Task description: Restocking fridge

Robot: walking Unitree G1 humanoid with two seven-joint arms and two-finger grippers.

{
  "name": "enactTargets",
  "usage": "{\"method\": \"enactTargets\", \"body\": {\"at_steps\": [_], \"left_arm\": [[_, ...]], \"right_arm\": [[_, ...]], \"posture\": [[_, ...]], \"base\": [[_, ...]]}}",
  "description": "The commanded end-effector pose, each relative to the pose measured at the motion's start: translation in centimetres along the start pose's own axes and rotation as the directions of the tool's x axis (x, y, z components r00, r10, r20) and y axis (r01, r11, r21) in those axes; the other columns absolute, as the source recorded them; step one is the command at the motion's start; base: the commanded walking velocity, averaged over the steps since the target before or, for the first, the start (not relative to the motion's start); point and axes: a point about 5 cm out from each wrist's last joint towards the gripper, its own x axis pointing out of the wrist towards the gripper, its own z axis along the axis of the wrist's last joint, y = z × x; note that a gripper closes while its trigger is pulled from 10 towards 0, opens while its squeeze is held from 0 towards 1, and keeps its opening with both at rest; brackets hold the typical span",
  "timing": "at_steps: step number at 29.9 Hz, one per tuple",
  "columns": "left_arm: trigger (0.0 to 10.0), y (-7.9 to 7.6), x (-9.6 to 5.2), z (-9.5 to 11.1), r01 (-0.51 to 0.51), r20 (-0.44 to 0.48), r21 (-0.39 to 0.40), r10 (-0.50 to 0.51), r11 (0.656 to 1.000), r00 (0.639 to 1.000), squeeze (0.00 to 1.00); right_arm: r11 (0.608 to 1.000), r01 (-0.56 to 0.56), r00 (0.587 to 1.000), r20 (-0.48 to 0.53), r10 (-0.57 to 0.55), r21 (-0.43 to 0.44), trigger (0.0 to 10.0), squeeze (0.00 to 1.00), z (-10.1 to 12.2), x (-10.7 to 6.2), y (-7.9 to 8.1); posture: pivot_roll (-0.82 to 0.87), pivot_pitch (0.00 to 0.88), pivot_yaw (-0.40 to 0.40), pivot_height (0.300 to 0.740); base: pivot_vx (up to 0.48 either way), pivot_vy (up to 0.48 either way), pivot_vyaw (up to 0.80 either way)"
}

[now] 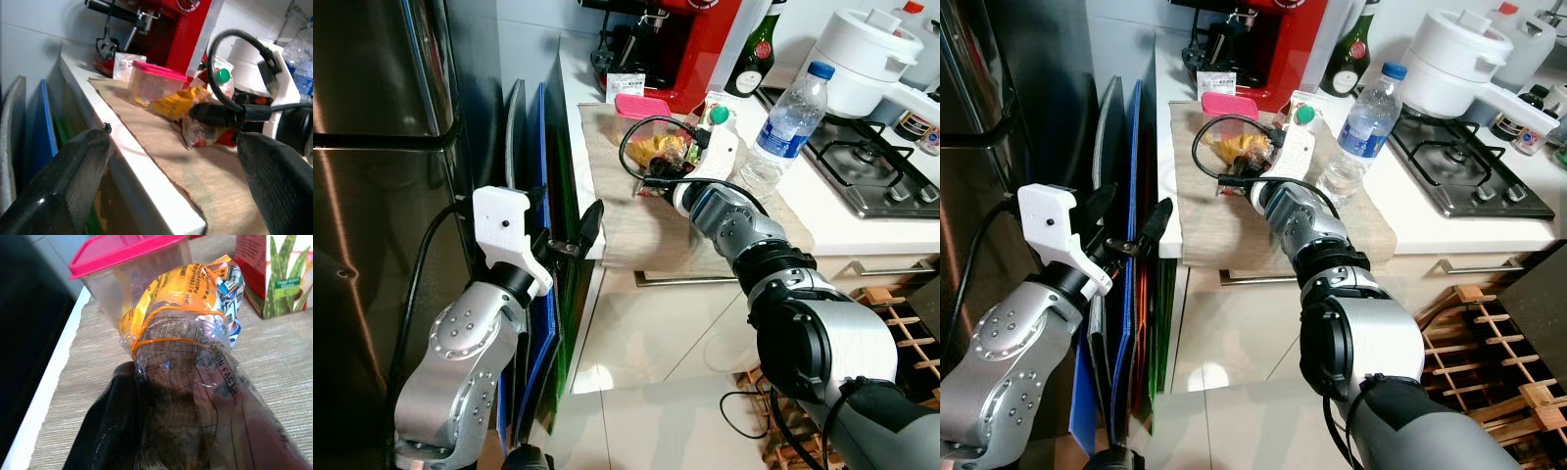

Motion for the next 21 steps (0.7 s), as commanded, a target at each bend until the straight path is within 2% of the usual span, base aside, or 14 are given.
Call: {"method": "enactTargets", "body": {"at_steps": [1, 6, 8, 9, 10, 12, 13, 15, 17, 18, 19, 21], "left_arm": [[10.0, 0.0, 0.8, -0.2, 0.014, -0.004, 0.014, -0.014, 1.000, 1.000, 0.00], [10.0, 1.2, 2.2, 0.6, 0.042, 0.011, 0.050, -0.042, 0.998, 0.999, 0.00], [10.0, 1.3, 3.0, 0.9, 0.067, 0.018, 0.059, -0.069, 0.996, 0.997, 0.00], [10.0, 1.3, 3.5, 1.1, 0.083, 0.022, 0.060, -0.084, 0.995, 0.996, 0.00], [10.0, 1.3, 3.5, 1.1, 0.083, 0.022, 0.060, -0.084, 0.995, 0.996, 0.00], [10.0, 1.5, 4.3, 1.4, 0.083, 0.033, 0.062, -0.085, 0.995, 0.996, 0.00], [10.0, 1.5, 4.3, 1.4, 0.083, 0.033, 0.062, -0.085, 0.995, 0.996, 0.00], [10.0, 1.9, 5.0, 1.4, 0.042, 0.046, 0.071, -0.045, 0.997, 0.998, 0.00], [10.0, 2.2, 5.7, 1.4, 0.005, 0.057, 0.052, -0.008, 0.999, 0.998, 0.00], [10.0, 2.2, 5.7, 1.4, 0.005, 0.057, 0.052, -0.008, 0.999, 0.998, 0.00], [10.0, 2.1, 5.9, 1.2, -0.003, 0.060, 0.035, 0.001, 0.999, 0.998, 0.00], [10.0, 2.3, 5.8, 0.1, -0.069, 0.048, -0.043, 0.071, 0.997, 0.996, 0.00]], "right_arm": [[0.996, 0.015, 0.999, 0.033, -0.012, -0.084, 0.0, 0.00, 0.6, -0.1, -0.5], [0.980, -0.054, 0.970, 0.223, 0.097, -0.194, 0.0, 0.00, 4.6, -0.2, 2.0], [0.967, -0.066, 0.939, 0.312, 0.143, -0.247, 0.0, 0.00, 6.3, -0.6, 2.9], [0.961, -0.057, 0.919, 0.363, 0.156, -0.270, 0.0, 0.00, 7.3, -0.9, 3.1], [0.961, -0.057, 0.919, 0.363, 0.156, -0.270, 0.0, 0.00, 7.3, -0.9, 3.1], [0.947, -0.026, 0.874, 0.453, 0.177, -0.321, 0.0, 0.00, 9.0, -1.7, 3.3], [0.947, -0.026, 0.874, 0.453, 0.177, -0.321, 0.0, 0.00, 9.0, -1.7, 3.3], [0.911, 0.032, 0.807, 0.548, 0.218, -0.410, 0.0, 0.00, 10.5, -2.8, 3.6], [0.878, 0.081, 0.763, 0.596, 0.250, -0.471, 0.0, 0.00, 11.2, -3.6, 3.9], [0.878, 0.081, 0.763, 0.596, 0.250, -0.471, 0.0, 0.00, 11.2, -3.6, 3.9], [0.847, 0.119, 0.745, 0.611, 0.269, -0.518, 0.0, 0.00, 11.1, -4.1, 3.8], [0.785, 0.186, 0.746, 0.605, 0.278, -0.591, 0.0, 0.00, 9.1, -5.2, 2.8]], "posture": [[0.20, 0.000, -0.159, 0.740], [0.21, 0.000, -0.090, 0.740], [0.20, 0.000, -0.046, 0.740], [0.19, 0.000, -0.028, 0.740], [0.19, 0.000, -0.028, 0.740], [0.18, 0.000, -0.016, 0.740], [0.18, 0.000, -0.016, 0.740], [0.15, 0.000, -0.005, 0.740], [0.12, 0.000, -0.001, 0.740], [0.12, 0.000, -0.001, 0.740], [0.11, 0.000, -0.001, 0.740], [0.08, 0.000, -0.025, 0.740]], "base": [[0.000, 0.000, 0.00], [0.000, 0.000, 0.00], [0.000, 0.000, 0.00], [0.000, 0.000, 0.00], [0.000, 0.000, 0.00], [0.000, 0.000, 0.00], [0.000, 0.000, 0.00], [0.000, 0.000, 0.00], [0.000, 0.000, 0.00], [0.000, 0.000, 0.00], [0.000, 0.000, 0.00], [0.000, 0.000, 0.00]]}}
